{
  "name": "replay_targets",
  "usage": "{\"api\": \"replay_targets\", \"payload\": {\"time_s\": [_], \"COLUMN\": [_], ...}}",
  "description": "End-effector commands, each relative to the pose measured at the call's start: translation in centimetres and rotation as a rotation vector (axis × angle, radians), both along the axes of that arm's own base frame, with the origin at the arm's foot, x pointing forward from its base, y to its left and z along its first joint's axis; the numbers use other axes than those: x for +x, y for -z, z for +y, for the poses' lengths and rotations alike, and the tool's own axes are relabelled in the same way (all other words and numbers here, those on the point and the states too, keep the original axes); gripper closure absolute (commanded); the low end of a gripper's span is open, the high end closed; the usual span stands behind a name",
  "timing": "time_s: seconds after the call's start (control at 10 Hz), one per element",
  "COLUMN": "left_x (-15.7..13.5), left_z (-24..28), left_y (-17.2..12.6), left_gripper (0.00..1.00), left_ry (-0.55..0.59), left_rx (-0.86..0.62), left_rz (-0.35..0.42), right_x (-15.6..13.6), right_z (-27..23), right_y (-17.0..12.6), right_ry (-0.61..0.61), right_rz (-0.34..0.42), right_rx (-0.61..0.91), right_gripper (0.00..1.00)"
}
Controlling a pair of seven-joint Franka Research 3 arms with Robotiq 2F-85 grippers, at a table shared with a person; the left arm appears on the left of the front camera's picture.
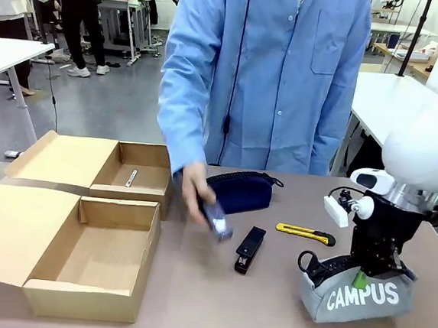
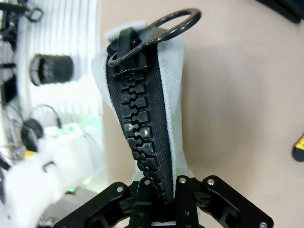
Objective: Place items inside the box.
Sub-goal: Pick up a Pencil pouch or Stapler and place it inside the Mailer Box closest to the robot.
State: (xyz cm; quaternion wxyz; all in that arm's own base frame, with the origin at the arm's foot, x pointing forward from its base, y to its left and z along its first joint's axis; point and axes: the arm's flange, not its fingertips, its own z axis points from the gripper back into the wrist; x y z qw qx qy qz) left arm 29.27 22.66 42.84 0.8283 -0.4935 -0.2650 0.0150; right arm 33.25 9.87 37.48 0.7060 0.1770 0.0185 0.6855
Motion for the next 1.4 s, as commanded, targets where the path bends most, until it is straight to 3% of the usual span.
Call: {"api": "replay_targets", "payload": {"time_s": [0.0, 0.1, 0.2, 0.3, 0.4, 0.6, 0.7, 0.9, 1.0, 1.3], "left_x": [0.1, 0.1, 0.1, 0.1, 0.1, 0.1, 0.1, 0.1, 0.1, 0.1], "left_z": [0.0, 0.0, 0.0, 0.0, 0.0, 0.0, 0.0, 0.0, 0.0, 0.0], "left_y": [-0.1, -0.1, -0.1, -0.1, -0.1, -0.1, -0.1, -0.1, -0.1, -0.1], "left_gripper": [0.00, 0.00, 0.00, 0.00, 0.00, 0.00, 0.00, 0.00, 0.00, 0.00], "left_ry": [0.001, 0.001, 0.001, 0.001, 0.001, 0.001, 0.001, 0.001, 0.001, 0.001], "left_rx": [-0.012, -0.012, -0.012, -0.012, -0.012, -0.012, -0.012, -0.012, -0.012, -0.012], "left_rz": [-0.033, -0.033, -0.033, -0.033, -0.033, -0.033, -0.033, -0.033, -0.033, -0.033], "right_x": [-3.6, -5.1, -6.7, -8.3, -9.8, -12.6, -8.0, -8.0, -9.1, -9.1], "right_z": [0.3, 1.1, 3.1, 4.8, 6.4, 5.9, 5.6, 5.6, 6.4, 18.1], "right_y": [-5.7, -8.1, -10.2, -10.9, -11.3, -12.9, -14.7, -14.7, -15.8, -16.7], "right_ry": [0.279, 0.529, 0.813, 0.935, 0.977, 0.927, 0.841, 0.841, 0.897, 1.160], "right_rz": [0.117, 0.172, 0.130, 0.124, 0.124, 0.083, 0.166, 0.166, 0.140, 0.306], "right_rx": [0.184, 0.166, 0.241, 0.228, 0.252, 0.277, 0.251, 0.251, 0.266, 0.281], "right_gripper": [1.00, 1.00, 1.00, 1.00, 1.00, 1.00, 1.00, 1.00, 0.94, 0.94]}}
